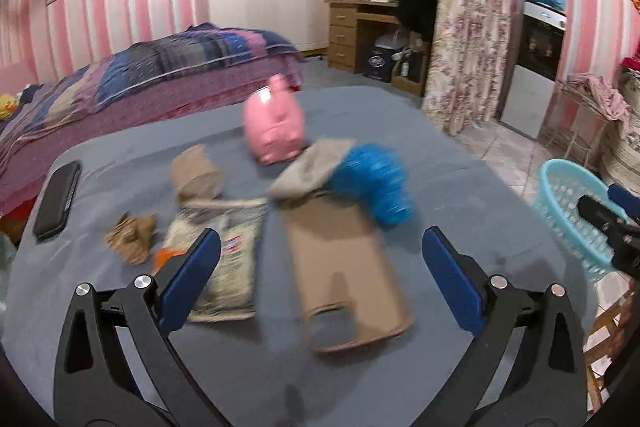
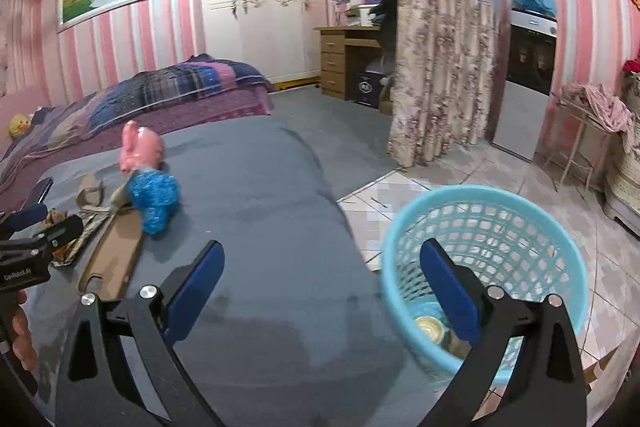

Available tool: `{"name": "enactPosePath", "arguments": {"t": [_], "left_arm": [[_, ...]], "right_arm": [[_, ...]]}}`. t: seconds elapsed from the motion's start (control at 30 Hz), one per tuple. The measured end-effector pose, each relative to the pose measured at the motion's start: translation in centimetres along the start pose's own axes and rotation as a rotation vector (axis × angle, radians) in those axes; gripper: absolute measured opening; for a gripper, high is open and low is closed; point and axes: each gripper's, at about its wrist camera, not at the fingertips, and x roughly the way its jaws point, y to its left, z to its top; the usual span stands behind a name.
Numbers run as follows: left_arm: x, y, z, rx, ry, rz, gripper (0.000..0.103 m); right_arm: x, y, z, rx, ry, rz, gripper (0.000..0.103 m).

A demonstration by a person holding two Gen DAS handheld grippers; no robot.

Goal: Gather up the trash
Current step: 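Move both grippers back toward the table, then grasp the orange peel with the left gripper while the right grasps the blue plastic bag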

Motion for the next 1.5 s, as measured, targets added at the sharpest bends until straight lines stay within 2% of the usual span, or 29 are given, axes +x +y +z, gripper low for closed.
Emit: {"name": "enactPosePath", "arguments": {"t": [0.23,0.5,0.77,0.9,1.03,1.1,1.13,1.2,1.27,1.3,1.4,1.5], "left_arm": [[-0.9,5.0,-1.7,-0.038,0.014,0.079,0.097],[-2.0,9.4,-3.4,-0.083,0.037,0.119,0.097],[-0.5,13.2,-4.5,-0.134,0.084,0.154,0.097],[0.4,13.6,-4.4,-0.133,0.092,0.154,0.097],[1.2,12.2,-3.4,-0.096,0.072,0.123,0.093],[2.0,11.4,-3.0,-0.075,0.081,0.106,0.08],[2.8,11.1,-2.8,-0.07,0.104,0.086,0.075],[4.1,10.7,-2.6,-0.065,0.149,0.061,0.06],[5.0,10.3,-2.6,-0.055,0.174,0.044,0.05],[5.1,10.3,-2.7,-0.055,0.172,0.036,0.04],[4.6,10.7,-2.6,-0.074,0.154,0.02,0.035],[3.5,11.9,-2.4,-0.096,0.111,0.04,0.034]], "right_arm": [[0.0,3.0,-0.5,-0.038,0.011,0.033,0.096],[0.8,5.8,-1.5,-0.077,0.038,0.062,0.096],[2.4,8.0,-2.7,-0.106,0.088,0.089,0.096],[3.2,8.3,-2.9,-0.084,0.107,0.097,0.096],[4.0,8.3,-2.8,-0.053,0.114,0.1,0.096],[4.2,8.3,-2.8,-0.045,0.114,0.102,0.096],[4.2,8.3,-2.9,-0.045,0.11,0.099,0.096],[4.3,8.4,-2.9,-0.051,0.106,0.094,0.096],[4.5,8.6,-2.8,-0.057,0.106,0.099,0.096],[4.5,8.6,-2.7,-0.058,0.107,0.099,0.096],[4.9,9.0,-2.3,-0.064,0.11,0.111,0.096],[5.4,9.9,-1.7,-0.103,0.106,0.125,0.096]]}}
